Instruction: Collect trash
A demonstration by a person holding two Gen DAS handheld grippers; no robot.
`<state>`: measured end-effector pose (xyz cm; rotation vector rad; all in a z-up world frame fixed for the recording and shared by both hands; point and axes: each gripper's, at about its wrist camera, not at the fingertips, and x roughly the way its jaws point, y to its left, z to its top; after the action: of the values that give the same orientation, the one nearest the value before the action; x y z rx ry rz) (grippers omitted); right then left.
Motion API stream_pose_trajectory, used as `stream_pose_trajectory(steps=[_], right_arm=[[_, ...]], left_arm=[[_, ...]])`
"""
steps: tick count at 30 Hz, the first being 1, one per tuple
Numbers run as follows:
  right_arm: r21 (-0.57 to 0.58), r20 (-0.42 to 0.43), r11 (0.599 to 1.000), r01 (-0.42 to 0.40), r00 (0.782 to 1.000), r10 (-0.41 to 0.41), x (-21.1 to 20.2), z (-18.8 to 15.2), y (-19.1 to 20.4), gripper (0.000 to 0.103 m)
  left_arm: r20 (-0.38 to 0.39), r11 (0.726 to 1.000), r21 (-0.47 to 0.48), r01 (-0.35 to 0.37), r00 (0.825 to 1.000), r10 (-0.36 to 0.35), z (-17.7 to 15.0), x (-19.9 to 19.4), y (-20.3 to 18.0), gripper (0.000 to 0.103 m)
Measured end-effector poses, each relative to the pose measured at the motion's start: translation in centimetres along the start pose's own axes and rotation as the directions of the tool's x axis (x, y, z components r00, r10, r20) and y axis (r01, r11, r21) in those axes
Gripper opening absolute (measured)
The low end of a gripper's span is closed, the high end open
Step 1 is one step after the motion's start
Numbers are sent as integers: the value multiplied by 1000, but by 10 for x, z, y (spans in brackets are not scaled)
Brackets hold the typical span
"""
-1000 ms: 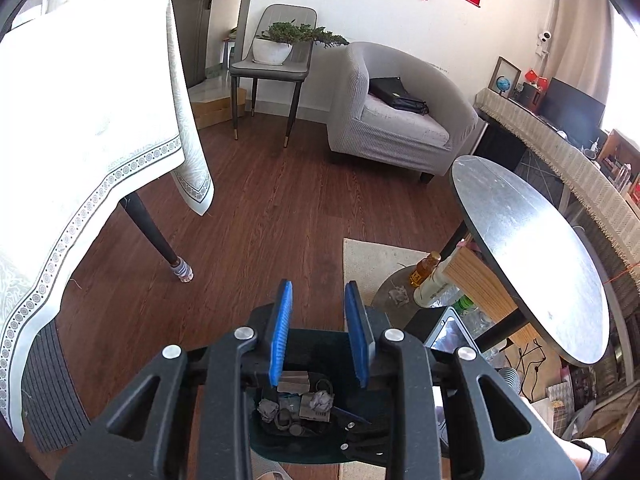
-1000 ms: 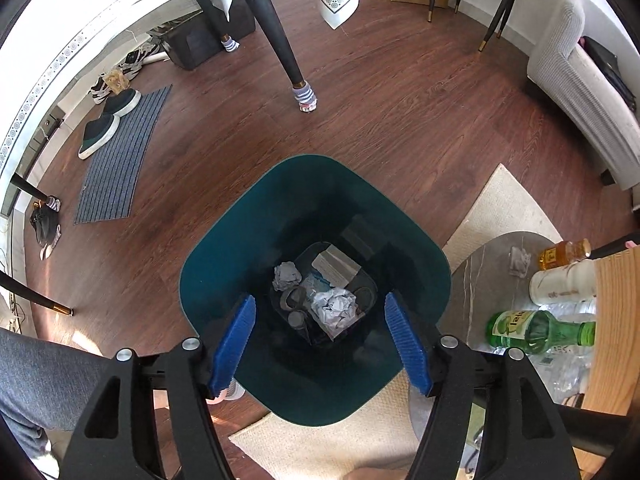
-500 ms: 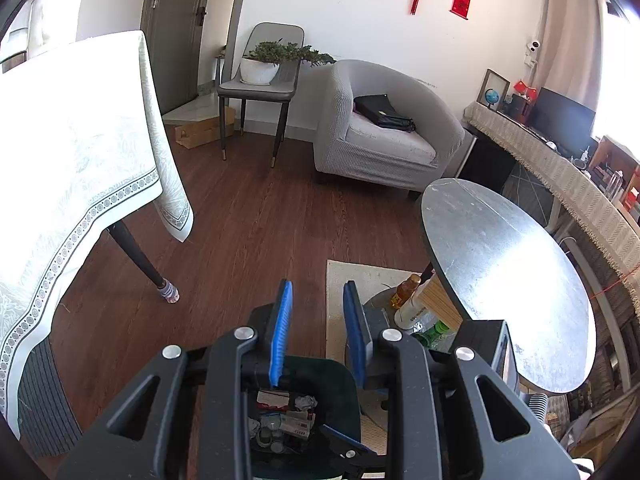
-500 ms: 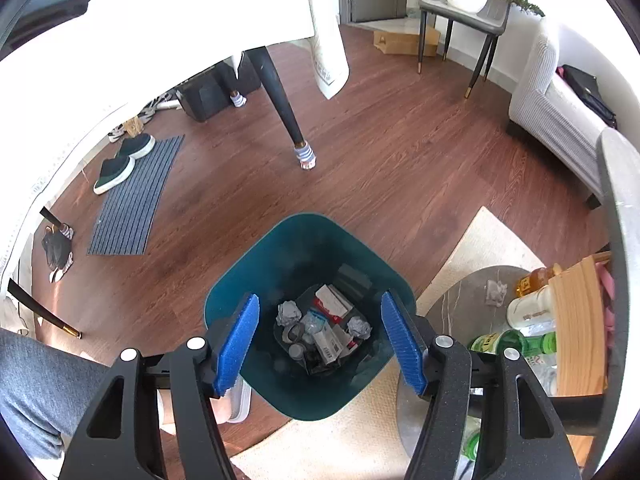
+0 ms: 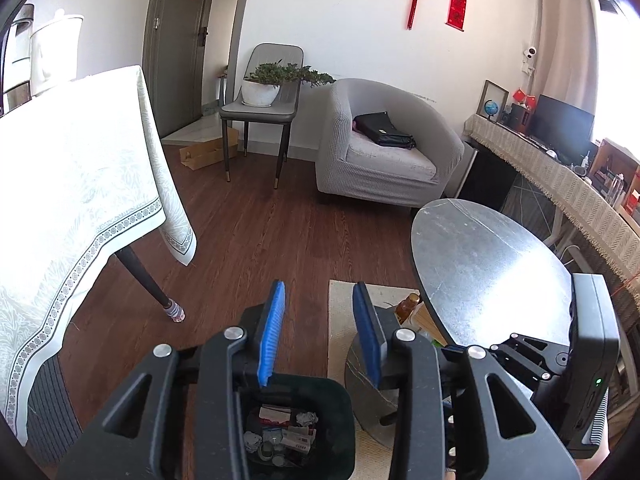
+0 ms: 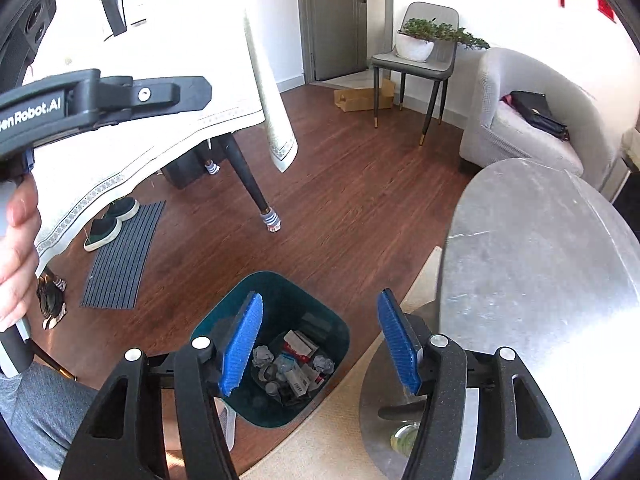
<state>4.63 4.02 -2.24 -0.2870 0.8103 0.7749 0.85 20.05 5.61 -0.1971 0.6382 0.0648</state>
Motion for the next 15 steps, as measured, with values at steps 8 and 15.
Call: stream_pose_trajectory(steps=[8,15], right_arm=[[70,84,996,58,994,-64,-38,-8,-33,57],[131,118,982,136,981,-152,-65,-31,-57,65]], left_arm=[[-2,1000,19,-22,1000,22,-10,2,-23,66],[3,998,50,-44,999,44,-31,-4,-43,92]])
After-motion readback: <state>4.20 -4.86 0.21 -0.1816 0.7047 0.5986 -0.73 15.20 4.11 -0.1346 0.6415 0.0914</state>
